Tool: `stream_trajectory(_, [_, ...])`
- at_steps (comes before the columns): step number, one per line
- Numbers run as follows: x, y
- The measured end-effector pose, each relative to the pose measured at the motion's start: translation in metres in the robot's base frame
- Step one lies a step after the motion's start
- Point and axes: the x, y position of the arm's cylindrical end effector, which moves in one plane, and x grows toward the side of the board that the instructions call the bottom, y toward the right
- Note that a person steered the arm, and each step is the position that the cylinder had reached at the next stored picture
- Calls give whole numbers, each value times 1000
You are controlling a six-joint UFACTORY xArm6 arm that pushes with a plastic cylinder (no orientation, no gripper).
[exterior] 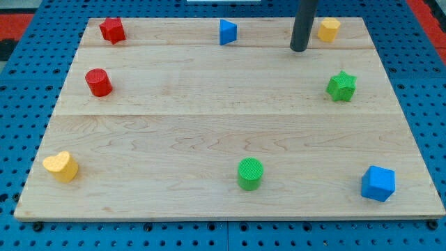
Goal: Push the hexagon above the green star
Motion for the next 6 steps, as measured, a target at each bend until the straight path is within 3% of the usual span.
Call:
stream_trajectory(1, [-48,0])
stream_trajectory(3, [-73,3])
stream_trajectory(5, [-74,13])
stream_trajectory(6, [-76,52])
